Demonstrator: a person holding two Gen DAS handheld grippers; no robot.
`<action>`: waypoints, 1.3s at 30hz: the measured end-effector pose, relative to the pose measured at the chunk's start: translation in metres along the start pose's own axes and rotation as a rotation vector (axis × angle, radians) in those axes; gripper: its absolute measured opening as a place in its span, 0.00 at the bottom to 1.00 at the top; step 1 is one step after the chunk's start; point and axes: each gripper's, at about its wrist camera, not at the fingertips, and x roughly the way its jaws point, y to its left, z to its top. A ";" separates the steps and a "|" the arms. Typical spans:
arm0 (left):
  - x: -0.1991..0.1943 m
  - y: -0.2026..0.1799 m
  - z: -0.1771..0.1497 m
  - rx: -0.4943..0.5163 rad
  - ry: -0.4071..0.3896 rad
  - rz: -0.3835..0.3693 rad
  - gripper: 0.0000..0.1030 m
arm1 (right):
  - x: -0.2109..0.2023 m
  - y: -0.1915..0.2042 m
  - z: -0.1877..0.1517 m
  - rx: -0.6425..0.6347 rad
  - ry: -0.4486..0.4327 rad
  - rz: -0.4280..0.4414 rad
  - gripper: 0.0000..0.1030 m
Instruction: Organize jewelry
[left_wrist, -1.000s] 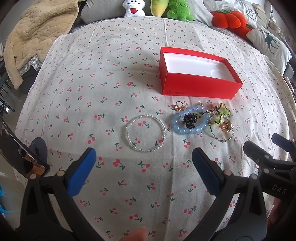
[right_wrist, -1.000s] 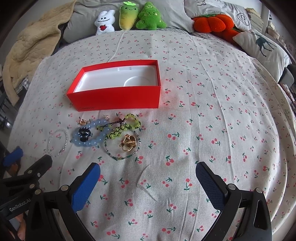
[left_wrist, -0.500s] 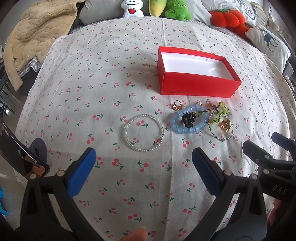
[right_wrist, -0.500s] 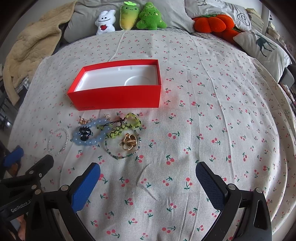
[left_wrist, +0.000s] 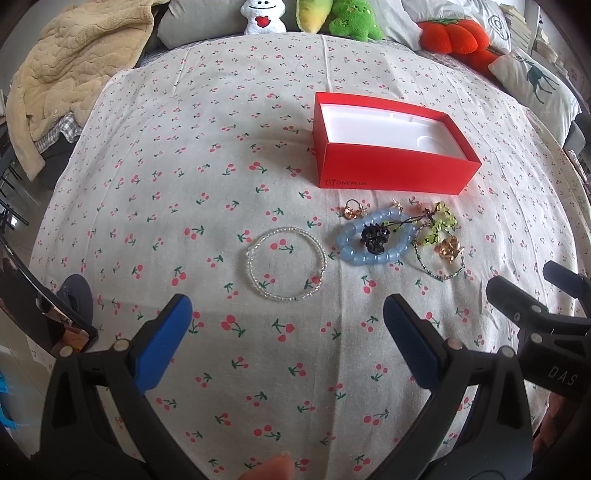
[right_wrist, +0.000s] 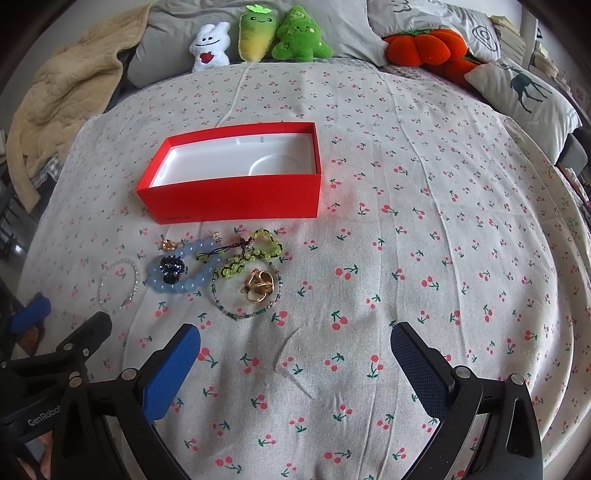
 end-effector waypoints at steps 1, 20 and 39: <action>0.000 0.000 0.000 0.001 0.000 -0.001 1.00 | 0.000 0.000 0.000 -0.001 -0.001 0.000 1.00; -0.001 0.027 0.029 0.075 0.086 -0.144 0.99 | -0.006 -0.021 0.039 0.072 0.100 0.175 0.98; 0.072 0.058 0.037 0.009 0.206 -0.246 0.35 | 0.090 -0.041 0.058 0.191 0.223 0.365 0.40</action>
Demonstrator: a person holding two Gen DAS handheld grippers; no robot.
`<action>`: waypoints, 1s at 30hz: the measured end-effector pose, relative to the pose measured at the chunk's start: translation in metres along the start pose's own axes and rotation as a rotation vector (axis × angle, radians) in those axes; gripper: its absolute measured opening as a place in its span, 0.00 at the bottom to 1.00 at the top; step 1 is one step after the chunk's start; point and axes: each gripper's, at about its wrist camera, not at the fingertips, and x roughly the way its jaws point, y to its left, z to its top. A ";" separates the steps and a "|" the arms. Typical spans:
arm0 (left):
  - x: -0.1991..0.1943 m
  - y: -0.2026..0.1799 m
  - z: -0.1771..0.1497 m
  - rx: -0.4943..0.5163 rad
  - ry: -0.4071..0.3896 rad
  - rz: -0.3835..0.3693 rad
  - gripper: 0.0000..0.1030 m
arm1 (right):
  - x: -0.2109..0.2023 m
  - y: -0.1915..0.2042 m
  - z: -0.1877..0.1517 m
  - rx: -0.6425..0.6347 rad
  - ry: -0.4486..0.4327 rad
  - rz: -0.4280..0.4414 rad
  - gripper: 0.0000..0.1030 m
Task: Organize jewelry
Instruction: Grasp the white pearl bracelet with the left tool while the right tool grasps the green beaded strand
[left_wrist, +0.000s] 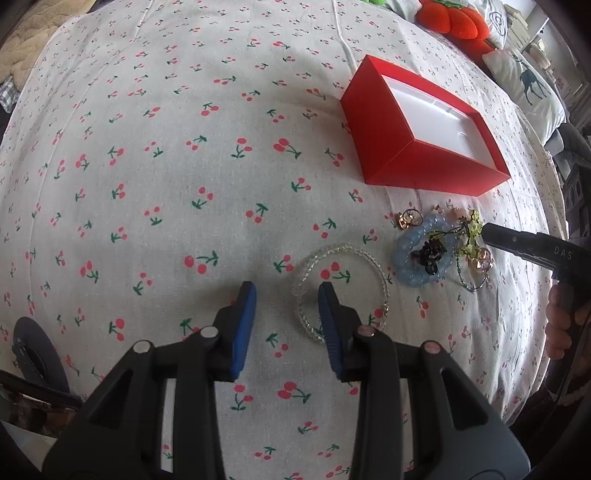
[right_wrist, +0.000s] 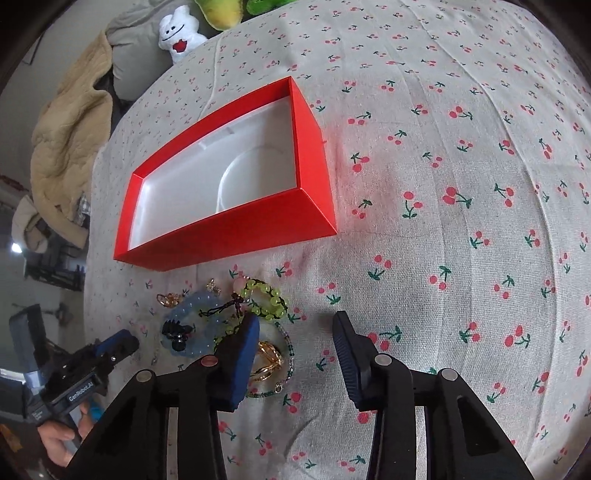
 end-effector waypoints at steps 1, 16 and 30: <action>0.002 -0.001 0.002 0.004 0.001 0.009 0.34 | 0.001 0.001 0.002 -0.002 -0.007 0.005 0.38; 0.009 -0.017 0.014 0.050 -0.037 0.111 0.09 | 0.014 0.014 0.016 -0.041 -0.050 -0.069 0.06; -0.043 -0.040 0.024 0.077 -0.179 0.036 0.09 | -0.053 0.031 0.008 -0.087 -0.169 -0.004 0.06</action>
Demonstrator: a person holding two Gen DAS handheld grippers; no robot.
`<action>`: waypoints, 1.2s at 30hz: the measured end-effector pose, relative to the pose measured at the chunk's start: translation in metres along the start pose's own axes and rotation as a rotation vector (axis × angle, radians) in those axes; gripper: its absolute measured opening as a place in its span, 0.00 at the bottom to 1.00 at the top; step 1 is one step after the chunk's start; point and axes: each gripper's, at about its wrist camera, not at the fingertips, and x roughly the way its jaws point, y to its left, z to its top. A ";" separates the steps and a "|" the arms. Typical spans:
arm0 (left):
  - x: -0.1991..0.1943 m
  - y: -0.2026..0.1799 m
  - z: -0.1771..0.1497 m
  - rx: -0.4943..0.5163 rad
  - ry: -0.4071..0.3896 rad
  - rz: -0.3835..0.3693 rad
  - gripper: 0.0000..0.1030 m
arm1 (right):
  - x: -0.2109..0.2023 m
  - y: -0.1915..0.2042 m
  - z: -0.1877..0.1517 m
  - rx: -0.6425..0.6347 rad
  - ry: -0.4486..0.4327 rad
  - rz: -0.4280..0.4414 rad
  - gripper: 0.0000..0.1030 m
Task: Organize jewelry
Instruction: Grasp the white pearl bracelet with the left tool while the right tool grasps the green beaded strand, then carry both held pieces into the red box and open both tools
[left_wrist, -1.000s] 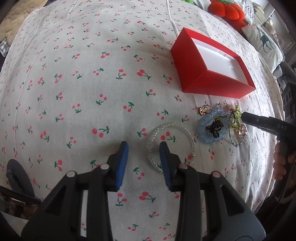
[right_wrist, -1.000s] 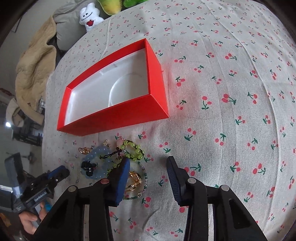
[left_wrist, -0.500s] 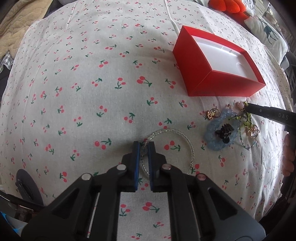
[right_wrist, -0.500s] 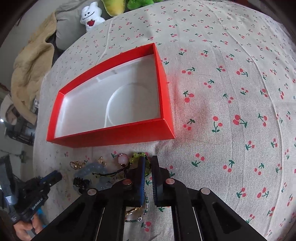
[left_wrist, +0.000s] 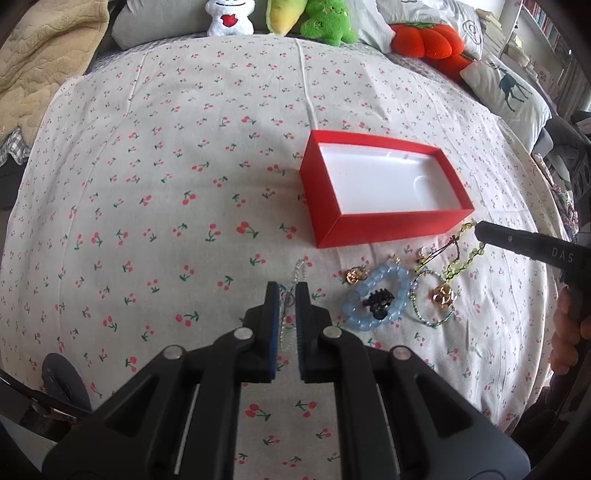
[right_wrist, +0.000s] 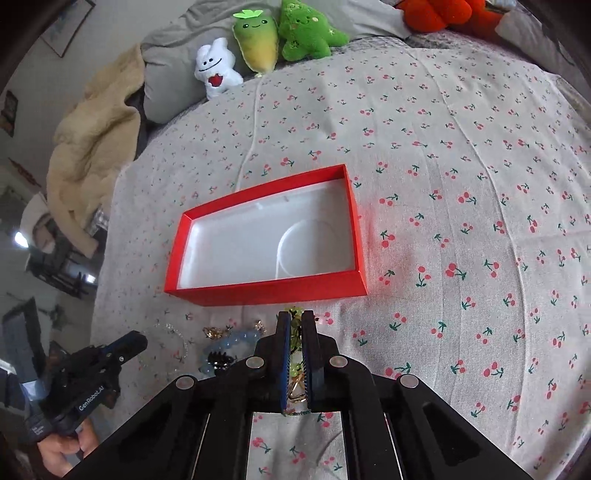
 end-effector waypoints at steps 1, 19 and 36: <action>-0.003 -0.002 0.003 0.001 -0.011 -0.006 0.09 | -0.004 0.002 0.001 -0.006 -0.010 0.002 0.06; -0.014 -0.042 0.063 -0.074 -0.135 -0.256 0.09 | -0.029 0.020 0.044 -0.007 -0.129 0.038 0.06; 0.051 -0.034 0.068 -0.117 -0.057 -0.109 0.09 | 0.003 0.035 0.067 -0.107 -0.135 0.057 0.06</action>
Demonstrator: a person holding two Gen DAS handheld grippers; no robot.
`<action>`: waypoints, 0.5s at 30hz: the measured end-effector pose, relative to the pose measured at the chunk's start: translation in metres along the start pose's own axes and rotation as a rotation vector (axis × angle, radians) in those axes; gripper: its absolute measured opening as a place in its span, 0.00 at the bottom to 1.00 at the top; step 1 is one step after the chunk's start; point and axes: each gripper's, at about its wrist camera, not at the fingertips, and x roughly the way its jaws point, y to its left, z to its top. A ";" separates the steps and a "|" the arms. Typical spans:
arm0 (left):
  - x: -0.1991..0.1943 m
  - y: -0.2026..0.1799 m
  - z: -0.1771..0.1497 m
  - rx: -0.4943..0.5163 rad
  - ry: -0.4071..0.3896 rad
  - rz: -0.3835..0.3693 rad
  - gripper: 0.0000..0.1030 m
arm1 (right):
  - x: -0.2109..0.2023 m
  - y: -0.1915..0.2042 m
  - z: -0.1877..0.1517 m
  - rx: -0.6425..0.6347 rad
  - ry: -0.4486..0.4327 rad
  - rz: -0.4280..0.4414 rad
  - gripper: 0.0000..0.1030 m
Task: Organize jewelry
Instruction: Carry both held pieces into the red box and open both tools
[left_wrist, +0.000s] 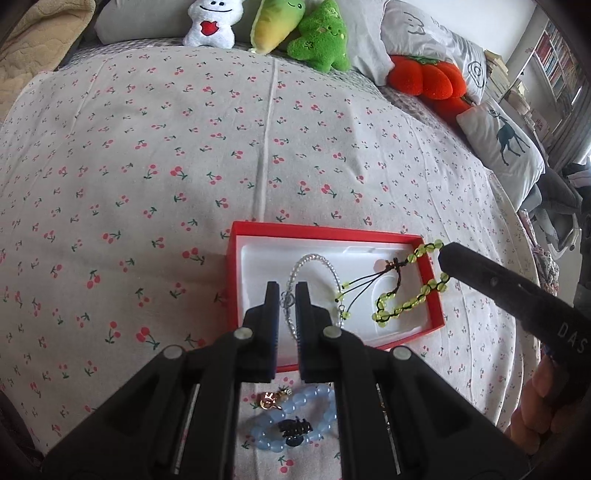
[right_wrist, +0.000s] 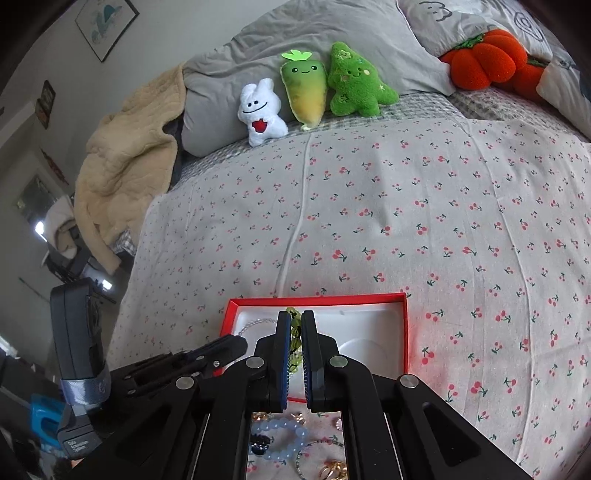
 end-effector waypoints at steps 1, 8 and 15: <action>0.001 0.000 0.000 0.007 0.000 0.012 0.09 | 0.005 -0.005 -0.002 -0.001 0.013 -0.019 0.06; 0.007 -0.005 0.000 0.034 0.003 0.042 0.09 | 0.025 -0.037 -0.013 0.014 0.074 -0.116 0.06; -0.001 -0.013 0.002 0.060 -0.003 0.063 0.23 | 0.019 -0.039 -0.011 0.015 0.071 -0.110 0.11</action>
